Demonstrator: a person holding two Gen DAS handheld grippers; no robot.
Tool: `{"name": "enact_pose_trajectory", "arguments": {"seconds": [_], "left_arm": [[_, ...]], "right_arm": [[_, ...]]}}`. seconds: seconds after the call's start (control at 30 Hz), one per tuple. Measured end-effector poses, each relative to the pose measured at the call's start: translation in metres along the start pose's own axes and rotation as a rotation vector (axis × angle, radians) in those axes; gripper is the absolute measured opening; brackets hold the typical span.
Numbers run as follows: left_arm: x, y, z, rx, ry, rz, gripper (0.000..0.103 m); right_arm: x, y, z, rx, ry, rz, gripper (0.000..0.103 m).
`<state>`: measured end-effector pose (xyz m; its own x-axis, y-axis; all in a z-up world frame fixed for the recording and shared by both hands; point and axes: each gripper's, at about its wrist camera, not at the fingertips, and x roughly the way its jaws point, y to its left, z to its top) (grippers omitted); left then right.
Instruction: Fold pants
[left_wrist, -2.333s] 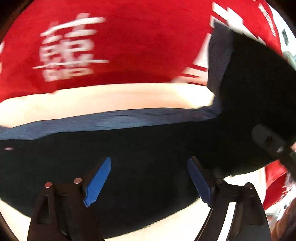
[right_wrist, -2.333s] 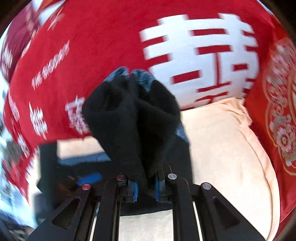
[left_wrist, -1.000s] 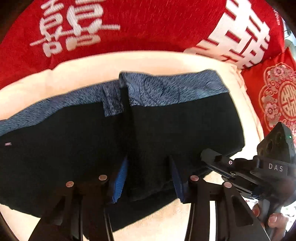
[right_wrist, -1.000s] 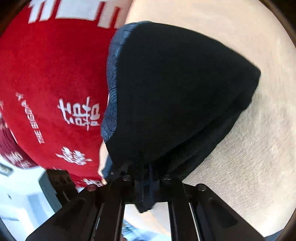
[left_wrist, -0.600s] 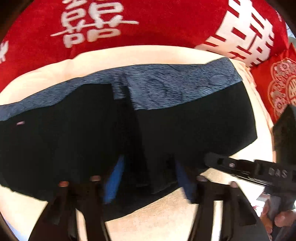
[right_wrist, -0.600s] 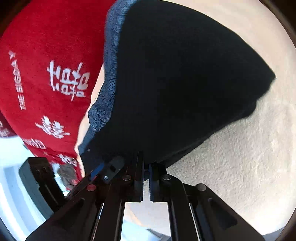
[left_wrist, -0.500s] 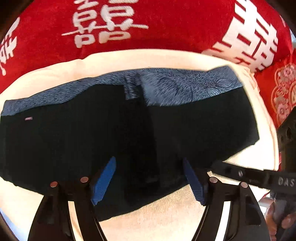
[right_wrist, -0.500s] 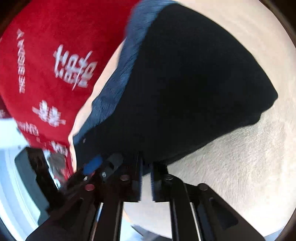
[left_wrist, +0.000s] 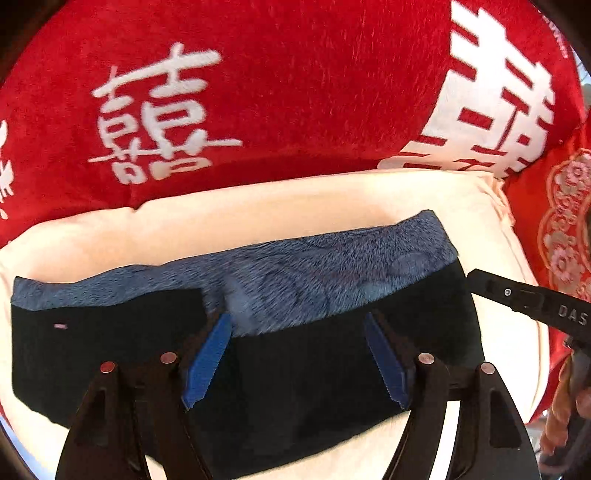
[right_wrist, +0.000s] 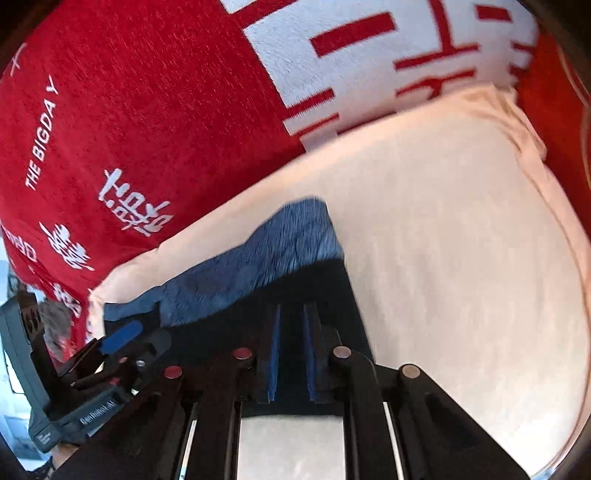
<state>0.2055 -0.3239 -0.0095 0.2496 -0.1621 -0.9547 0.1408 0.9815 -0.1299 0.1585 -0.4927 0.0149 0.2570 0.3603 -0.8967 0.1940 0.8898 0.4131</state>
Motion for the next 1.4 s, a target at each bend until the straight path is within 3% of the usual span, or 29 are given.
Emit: {"name": "enact_pose_trajectory", "arguments": {"seconds": [0.1, 0.17, 0.23, 0.3, 0.4, 0.57, 0.73, 0.87, 1.1, 1.23, 1.4], "left_arm": [[0.024, 0.006, -0.007, -0.040, 0.056, 0.065, 0.076], [0.040, 0.016, -0.019, -0.075, 0.120, 0.067, 0.076], [0.036, 0.023, -0.030, -0.073, 0.088, 0.056, 0.077], [0.034, 0.023, -0.035, -0.047, 0.114, 0.087, 0.086], [0.027, 0.039, -0.042, -0.131, 0.137, 0.068, 0.086], [0.013, 0.045, -0.048, -0.156, 0.137, 0.150, 0.086], [-0.002, 0.044, -0.057, -0.179, 0.139, 0.211, 0.086], [-0.013, 0.046, -0.066, -0.209, 0.135, 0.231, 0.086], [-0.017, 0.060, -0.089, -0.271, 0.133, 0.172, 0.086], [-0.024, 0.069, -0.089, -0.228, 0.122, 0.153, 0.086], [-0.033, 0.102, -0.090, -0.195, 0.122, 0.105, 0.086]], "right_arm": [[0.016, -0.002, 0.006, -0.022, 0.039, -0.013, 0.014], [0.032, -0.001, 0.001, -0.032, 0.067, -0.026, 0.014], [0.045, -0.003, -0.009, -0.028, 0.127, -0.028, 0.014], [0.043, -0.003, -0.016, -0.020, 0.095, -0.017, 0.014], [0.041, -0.001, -0.024, -0.027, 0.114, 0.013, 0.014], [0.039, 0.008, -0.039, -0.092, 0.159, 0.031, 0.015], [0.038, 0.020, -0.041, -0.148, 0.181, 0.053, 0.038], [0.041, 0.032, -0.044, -0.214, 0.190, 0.033, 0.042], [0.039, 0.038, -0.046, -0.240, 0.188, -0.010, 0.042], [0.038, 0.055, -0.053, -0.217, 0.167, -0.056, 0.042], [0.039, 0.096, -0.074, -0.238, 0.136, -0.052, 0.043]]}}
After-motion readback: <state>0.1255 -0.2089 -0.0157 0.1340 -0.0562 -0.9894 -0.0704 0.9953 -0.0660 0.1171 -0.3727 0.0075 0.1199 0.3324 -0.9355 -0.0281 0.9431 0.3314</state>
